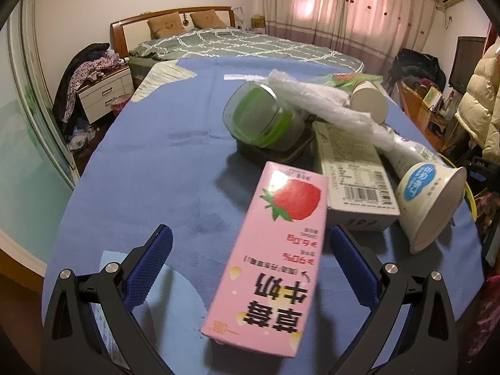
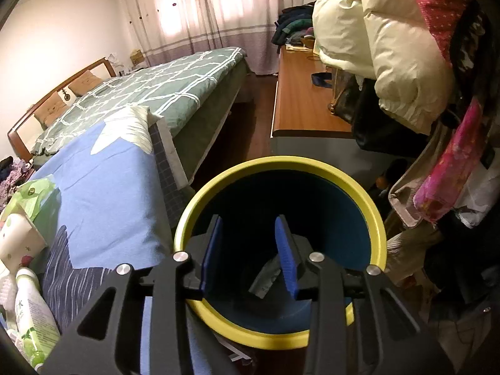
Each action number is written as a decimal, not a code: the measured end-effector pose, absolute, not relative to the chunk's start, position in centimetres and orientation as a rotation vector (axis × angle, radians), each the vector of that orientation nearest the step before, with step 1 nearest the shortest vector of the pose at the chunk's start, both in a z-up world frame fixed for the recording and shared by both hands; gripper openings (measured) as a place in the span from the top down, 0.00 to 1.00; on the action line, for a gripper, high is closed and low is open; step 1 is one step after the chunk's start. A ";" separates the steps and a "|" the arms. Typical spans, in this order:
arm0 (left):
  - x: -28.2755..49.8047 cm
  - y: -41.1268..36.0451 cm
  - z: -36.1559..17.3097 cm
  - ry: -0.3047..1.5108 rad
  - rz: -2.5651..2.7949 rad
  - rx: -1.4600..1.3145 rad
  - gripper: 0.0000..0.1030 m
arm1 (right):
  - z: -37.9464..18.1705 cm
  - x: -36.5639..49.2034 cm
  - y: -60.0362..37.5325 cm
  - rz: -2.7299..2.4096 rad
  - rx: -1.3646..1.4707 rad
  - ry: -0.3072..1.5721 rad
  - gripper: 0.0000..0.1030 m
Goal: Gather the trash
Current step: 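Carry the tube into the yellow bin and open right tool while left tool grasps pink milk carton, then carry the pink milk carton over the yellow bin and open the left tool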
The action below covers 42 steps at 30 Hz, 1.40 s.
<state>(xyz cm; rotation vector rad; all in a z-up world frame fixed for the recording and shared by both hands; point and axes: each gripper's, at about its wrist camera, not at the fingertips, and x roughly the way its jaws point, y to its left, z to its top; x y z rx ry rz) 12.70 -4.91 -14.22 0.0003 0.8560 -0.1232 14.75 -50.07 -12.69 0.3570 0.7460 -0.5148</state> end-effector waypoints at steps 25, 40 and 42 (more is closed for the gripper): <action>11.4 -9.3 -7.9 0.746 -0.335 0.055 0.50 | -11.2 12.2 -49.4 -0.522 0.371 0.630 0.58; 15.5 -30.1 -4.2 0.734 -0.678 0.118 0.50 | -7.9 4.4 -51.3 -0.578 0.307 0.540 0.45; 15.9 -34.1 -4.8 0.756 -0.732 0.142 0.49 | -7.7 3.6 -51.8 -0.594 0.306 0.531 0.45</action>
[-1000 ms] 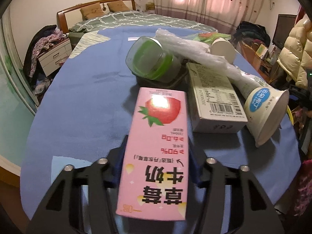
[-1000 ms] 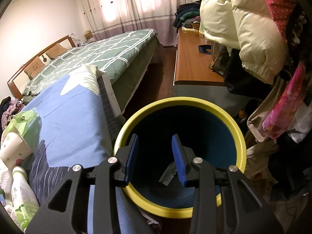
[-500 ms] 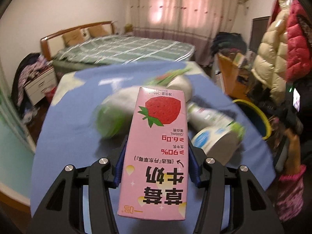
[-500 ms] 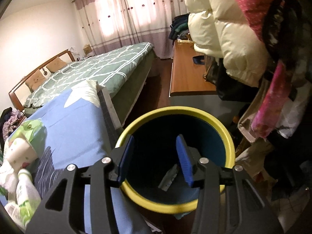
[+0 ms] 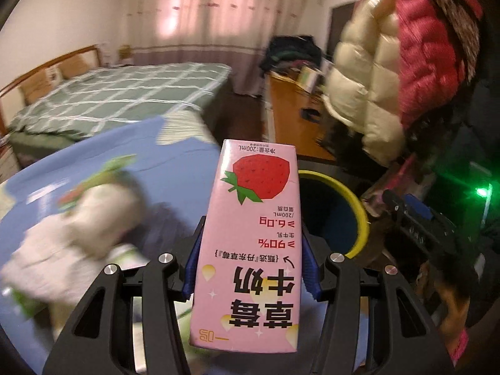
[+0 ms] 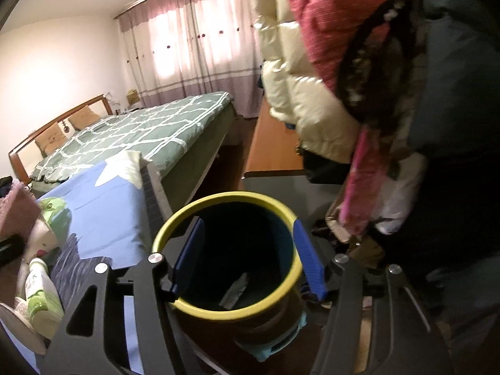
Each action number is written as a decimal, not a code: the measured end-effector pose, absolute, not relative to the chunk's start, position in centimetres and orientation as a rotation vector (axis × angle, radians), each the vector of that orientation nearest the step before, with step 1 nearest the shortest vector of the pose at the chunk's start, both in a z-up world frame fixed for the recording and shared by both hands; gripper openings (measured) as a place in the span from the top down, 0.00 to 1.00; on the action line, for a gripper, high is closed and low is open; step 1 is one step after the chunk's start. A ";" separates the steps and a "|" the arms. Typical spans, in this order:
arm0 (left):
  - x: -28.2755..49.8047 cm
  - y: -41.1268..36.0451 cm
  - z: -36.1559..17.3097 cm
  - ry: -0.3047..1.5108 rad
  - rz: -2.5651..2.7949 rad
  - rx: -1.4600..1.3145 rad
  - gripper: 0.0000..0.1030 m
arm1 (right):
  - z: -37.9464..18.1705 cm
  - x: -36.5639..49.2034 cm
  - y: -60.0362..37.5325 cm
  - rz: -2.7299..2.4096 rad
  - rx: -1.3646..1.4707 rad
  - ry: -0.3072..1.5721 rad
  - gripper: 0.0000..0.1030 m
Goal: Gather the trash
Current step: 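Carry the pink milk carton over the yellow bin and open the left tool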
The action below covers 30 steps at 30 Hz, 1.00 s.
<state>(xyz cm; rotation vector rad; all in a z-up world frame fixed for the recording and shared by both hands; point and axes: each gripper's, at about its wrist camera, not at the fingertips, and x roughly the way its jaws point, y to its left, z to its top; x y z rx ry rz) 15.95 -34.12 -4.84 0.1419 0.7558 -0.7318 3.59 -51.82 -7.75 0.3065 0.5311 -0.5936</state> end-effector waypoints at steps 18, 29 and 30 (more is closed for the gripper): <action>20.4 -49.1 -10.4 0.838 -0.725 0.227 0.21 | -8.6 0.8 -55.7 -0.655 0.358 0.533 0.43; 16.7 -36.1 -3.1 0.659 -0.627 0.108 0.11 | -9.1 3.5 -52.4 -0.536 0.330 0.576 0.40; 16.5 -34.5 -2.7 0.646 -0.604 0.104 0.11 | -9.1 3.9 -51.8 -0.517 0.324 0.579 0.40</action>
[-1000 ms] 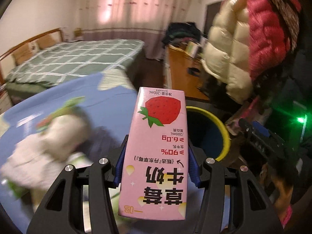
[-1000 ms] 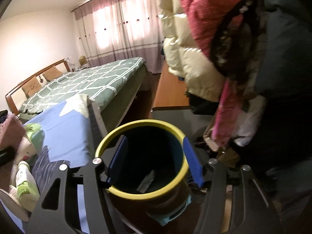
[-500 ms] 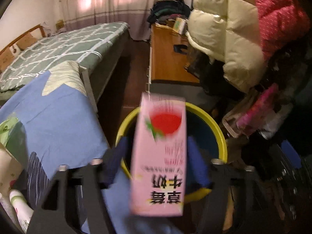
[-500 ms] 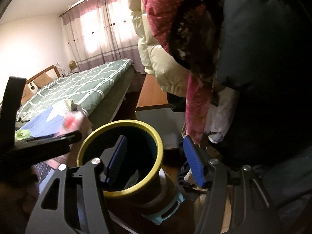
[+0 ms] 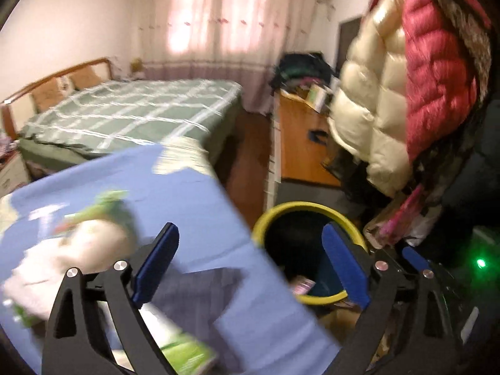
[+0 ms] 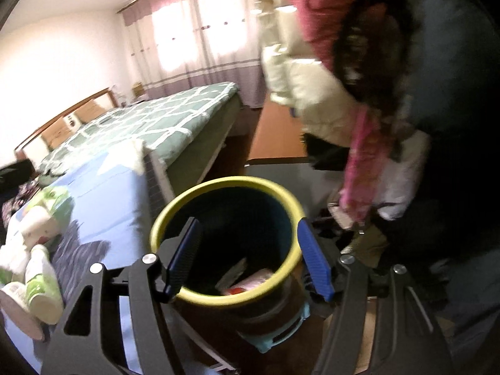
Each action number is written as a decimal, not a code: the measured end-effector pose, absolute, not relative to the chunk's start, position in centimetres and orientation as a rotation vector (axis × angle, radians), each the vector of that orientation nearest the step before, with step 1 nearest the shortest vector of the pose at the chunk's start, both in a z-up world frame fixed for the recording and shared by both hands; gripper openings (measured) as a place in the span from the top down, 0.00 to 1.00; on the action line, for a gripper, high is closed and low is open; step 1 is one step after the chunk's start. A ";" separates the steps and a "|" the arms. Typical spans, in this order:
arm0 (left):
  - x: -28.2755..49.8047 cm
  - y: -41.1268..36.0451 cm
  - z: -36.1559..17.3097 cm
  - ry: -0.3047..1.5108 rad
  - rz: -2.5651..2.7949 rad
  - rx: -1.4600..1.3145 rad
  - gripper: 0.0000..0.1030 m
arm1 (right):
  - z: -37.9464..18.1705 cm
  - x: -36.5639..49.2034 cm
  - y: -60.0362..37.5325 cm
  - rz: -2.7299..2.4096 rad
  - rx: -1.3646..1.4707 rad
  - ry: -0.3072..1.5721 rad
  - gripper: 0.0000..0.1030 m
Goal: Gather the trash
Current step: 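Carry the pink milk carton over the yellow bin and open the left tool, then move the right tool back to the table and grasp the white tissue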
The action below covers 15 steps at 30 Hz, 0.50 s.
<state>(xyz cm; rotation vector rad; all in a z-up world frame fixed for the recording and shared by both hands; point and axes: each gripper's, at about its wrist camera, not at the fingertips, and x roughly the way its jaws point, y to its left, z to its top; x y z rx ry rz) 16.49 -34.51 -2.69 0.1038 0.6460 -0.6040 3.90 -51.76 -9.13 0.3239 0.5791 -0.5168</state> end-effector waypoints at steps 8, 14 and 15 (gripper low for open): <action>15.4 -17.5 -1.4 0.579 -0.246 0.000 0.08 | -8.8 7.5 -45.2 -0.316 0.271 0.613 0.40; 14.5 -7.6 -2.3 0.578 -0.053 -0.073 0.08 | -7.3 10.8 -37.9 -0.093 0.230 0.625 0.40; 14.3 -6.5 -2.4 0.575 -0.034 -0.078 0.08 | -6.8 11.3 -36.5 -0.061 0.218 0.622 0.40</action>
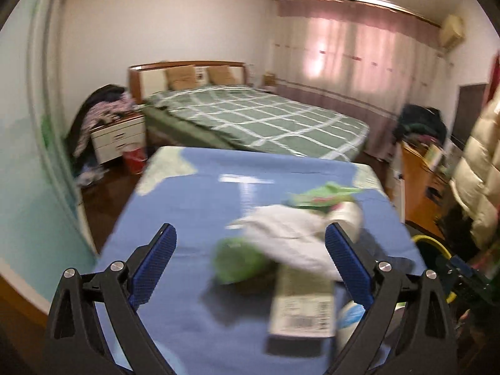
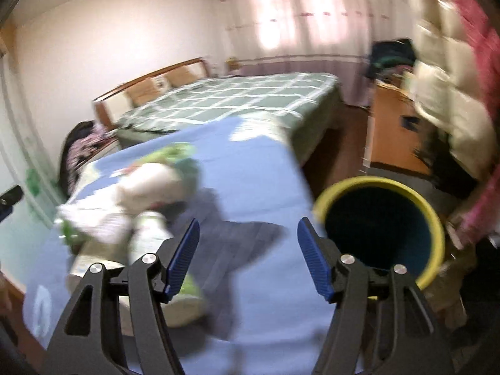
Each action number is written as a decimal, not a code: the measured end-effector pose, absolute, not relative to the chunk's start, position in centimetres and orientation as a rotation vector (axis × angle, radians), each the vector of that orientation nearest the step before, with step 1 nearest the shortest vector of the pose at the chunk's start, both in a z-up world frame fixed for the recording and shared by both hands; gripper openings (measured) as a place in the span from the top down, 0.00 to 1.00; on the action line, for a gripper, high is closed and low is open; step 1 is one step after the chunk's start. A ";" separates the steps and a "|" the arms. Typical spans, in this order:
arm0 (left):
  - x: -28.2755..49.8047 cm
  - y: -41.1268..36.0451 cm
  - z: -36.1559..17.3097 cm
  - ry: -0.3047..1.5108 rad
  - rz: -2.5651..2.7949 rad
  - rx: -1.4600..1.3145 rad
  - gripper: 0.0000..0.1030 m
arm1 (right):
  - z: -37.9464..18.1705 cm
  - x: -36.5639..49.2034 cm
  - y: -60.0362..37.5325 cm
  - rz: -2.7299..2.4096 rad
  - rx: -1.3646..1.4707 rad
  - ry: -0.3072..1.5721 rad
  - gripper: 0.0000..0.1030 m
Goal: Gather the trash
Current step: 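Move the right tool back to the table and grasp the white tissue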
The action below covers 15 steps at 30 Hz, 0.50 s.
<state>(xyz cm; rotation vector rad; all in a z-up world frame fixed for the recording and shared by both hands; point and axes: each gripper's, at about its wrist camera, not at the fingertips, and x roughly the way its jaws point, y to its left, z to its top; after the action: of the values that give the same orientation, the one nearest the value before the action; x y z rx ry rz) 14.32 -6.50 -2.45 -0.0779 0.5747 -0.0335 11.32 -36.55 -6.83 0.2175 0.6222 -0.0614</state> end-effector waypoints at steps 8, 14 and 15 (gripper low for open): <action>12.6 -0.4 -2.8 0.535 0.076 -0.112 0.08 | -4.7 14.6 -26.3 0.205 0.102 0.636 0.40; 12.1 0.6 -3.3 0.546 0.079 -0.125 0.08 | -5.8 17.7 -20.6 0.273 0.031 0.704 0.47; 12.5 0.5 -3.3 0.548 0.077 -0.125 0.08 | -6.1 18.3 -20.2 0.272 0.032 0.718 0.50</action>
<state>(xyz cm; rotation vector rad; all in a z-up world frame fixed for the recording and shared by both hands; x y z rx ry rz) 12.47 0.46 -3.28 -0.1254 0.5484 0.0770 18.27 -20.17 -6.10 0.0321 0.7178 0.2722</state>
